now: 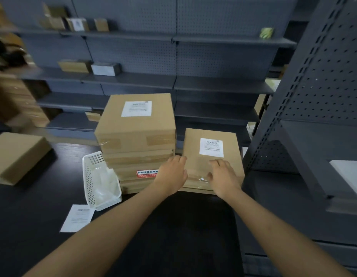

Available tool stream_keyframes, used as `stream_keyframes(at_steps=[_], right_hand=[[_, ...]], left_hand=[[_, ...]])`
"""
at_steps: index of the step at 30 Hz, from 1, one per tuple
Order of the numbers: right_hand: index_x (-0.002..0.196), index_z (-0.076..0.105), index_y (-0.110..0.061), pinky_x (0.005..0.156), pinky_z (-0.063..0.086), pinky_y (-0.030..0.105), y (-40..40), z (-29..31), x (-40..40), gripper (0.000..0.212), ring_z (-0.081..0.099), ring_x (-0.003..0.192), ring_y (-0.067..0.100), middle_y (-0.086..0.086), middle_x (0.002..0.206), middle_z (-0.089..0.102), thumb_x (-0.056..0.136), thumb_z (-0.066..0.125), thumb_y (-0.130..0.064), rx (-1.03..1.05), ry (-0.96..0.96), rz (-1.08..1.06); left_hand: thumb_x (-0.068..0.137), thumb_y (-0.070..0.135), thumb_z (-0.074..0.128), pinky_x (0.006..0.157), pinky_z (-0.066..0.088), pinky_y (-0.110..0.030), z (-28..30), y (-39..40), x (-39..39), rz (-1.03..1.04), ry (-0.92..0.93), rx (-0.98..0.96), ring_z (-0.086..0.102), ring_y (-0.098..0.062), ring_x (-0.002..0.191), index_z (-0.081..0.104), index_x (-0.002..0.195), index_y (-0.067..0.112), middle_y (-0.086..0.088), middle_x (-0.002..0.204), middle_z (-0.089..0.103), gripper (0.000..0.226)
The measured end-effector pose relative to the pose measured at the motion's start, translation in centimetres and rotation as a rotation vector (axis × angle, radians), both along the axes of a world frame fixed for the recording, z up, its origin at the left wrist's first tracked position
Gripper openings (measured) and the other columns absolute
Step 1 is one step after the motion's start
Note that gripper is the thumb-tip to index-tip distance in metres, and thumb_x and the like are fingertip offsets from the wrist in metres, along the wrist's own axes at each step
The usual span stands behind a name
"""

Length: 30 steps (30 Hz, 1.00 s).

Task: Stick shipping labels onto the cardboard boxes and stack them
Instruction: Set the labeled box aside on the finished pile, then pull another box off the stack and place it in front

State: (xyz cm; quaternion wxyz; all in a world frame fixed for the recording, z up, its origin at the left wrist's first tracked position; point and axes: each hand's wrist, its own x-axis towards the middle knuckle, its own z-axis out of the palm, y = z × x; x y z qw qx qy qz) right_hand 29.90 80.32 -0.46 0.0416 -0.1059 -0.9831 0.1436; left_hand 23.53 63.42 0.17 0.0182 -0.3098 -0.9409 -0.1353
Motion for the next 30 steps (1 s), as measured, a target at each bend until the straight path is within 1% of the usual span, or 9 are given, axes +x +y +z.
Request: stream_keyframes(at_steps=[4,7,9,11,13,17,20,25,30], right_hand=[[0.134,0.048,-0.018,0.102,0.04,0.032,-4.4,0.7,0.1,0.039,0.047,0.118,0.017,0.002,0.13,0.052,0.095,0.052,-0.022,0.034,0.023,0.068],[0.129,0.052,-0.016,0.101,0.04,0.03,-9.1,0.0,-0.4,0.035,0.046,0.118,0.018,0.002,0.13,0.051,0.095,0.051,-0.021,0.068,0.003,0.142],[0.125,0.053,-0.015,0.099,0.04,0.029,-12.6,-0.6,-0.8,0.031,0.046,0.118,0.019,0.003,0.128,0.052,0.095,0.051,-0.022,0.087,-0.006,0.18],[0.127,0.052,-0.016,0.099,0.041,0.029,-16.2,-1.2,-1.2,0.033,0.048,0.119,0.019,0.002,0.129,0.053,0.095,0.05,-0.023,0.104,-0.021,0.216],[0.132,0.05,-0.016,0.101,0.039,0.03,-19.9,-1.9,-1.7,0.037,0.048,0.12,0.019,0.002,0.131,0.053,0.095,0.05,-0.023,0.099,-0.039,0.24],[0.128,0.053,-0.016,0.098,0.04,0.031,-26.7,-2.8,-3.1,0.033,0.049,0.117,0.021,0.003,0.129,0.053,0.095,0.05,-0.02,0.059,-0.084,0.274],[0.128,0.054,-0.016,0.097,0.043,0.032,-31.5,-3.8,-3.9,0.033,0.051,0.114,0.02,0.003,0.127,0.055,0.095,0.051,-0.019,0.044,-0.083,0.294],[0.127,0.054,-0.016,0.1,0.041,0.031,-37.3,-5.7,-6.2,0.033,0.047,0.119,0.02,0.003,0.127,0.054,0.095,0.05,-0.022,0.063,-0.096,0.322],[0.129,0.052,-0.016,0.098,0.042,0.031,-40.5,-7.6,-9.9,0.034,0.047,0.118,0.02,0.001,0.125,0.054,0.097,0.048,-0.024,0.023,-0.144,0.297]], left_hand=[[0.098,0.025,0.045,0.098,0.042,-0.03,0.6,-4.8,1.3,-0.007,-0.003,0.055,0.051,-0.016,0.117,0.046,0.131,0.016,0.0,0.125,0.053,0.035],[0.097,0.024,0.044,0.097,0.043,-0.031,-0.2,-9.4,1.9,0.006,0.005,0.0,0.051,-0.018,0.115,0.044,0.134,0.014,-0.003,0.128,0.053,0.038],[0.096,0.023,0.041,0.095,0.043,-0.033,-1.2,-12.9,1.9,0.023,-0.005,-0.073,0.052,-0.021,0.113,0.044,0.132,0.014,-0.005,0.127,0.053,0.037],[0.096,0.022,0.04,0.093,0.044,-0.034,-2.1,-16.7,1.8,0.035,-0.024,-0.11,0.053,-0.023,0.109,0.047,0.128,0.014,-0.007,0.122,0.056,0.034],[0.096,0.023,0.04,0.092,0.044,-0.034,-2.6,-20.9,1.5,0.054,-0.038,-0.13,0.054,-0.023,0.107,0.049,0.123,0.014,-0.007,0.12,0.058,0.03],[0.097,0.023,0.04,0.093,0.044,-0.036,-3.3,-29.1,0.0,0.107,-0.069,-0.151,0.051,-0.024,0.11,0.045,0.131,0.012,-0.007,0.123,0.054,0.036],[0.095,0.022,0.041,0.088,0.046,-0.035,-4.0,-34.2,-0.8,0.18,-0.107,-0.144,0.053,-0.022,0.103,0.048,0.124,0.013,-0.005,0.117,0.057,0.031],[0.095,0.02,0.041,0.094,0.045,-0.037,-5.2,-39.9,-2.4,0.228,-0.179,-0.182,0.051,-0.024,0.11,0.047,0.128,0.01,-0.007,0.123,0.055,0.035],[0.096,0.023,0.043,0.094,0.045,-0.036,-6.7,-43.1,-6.2,0.27,-0.219,-0.187,0.052,-0.023,0.11,0.048,0.127,0.011,-0.006,0.123,0.055,0.034]])
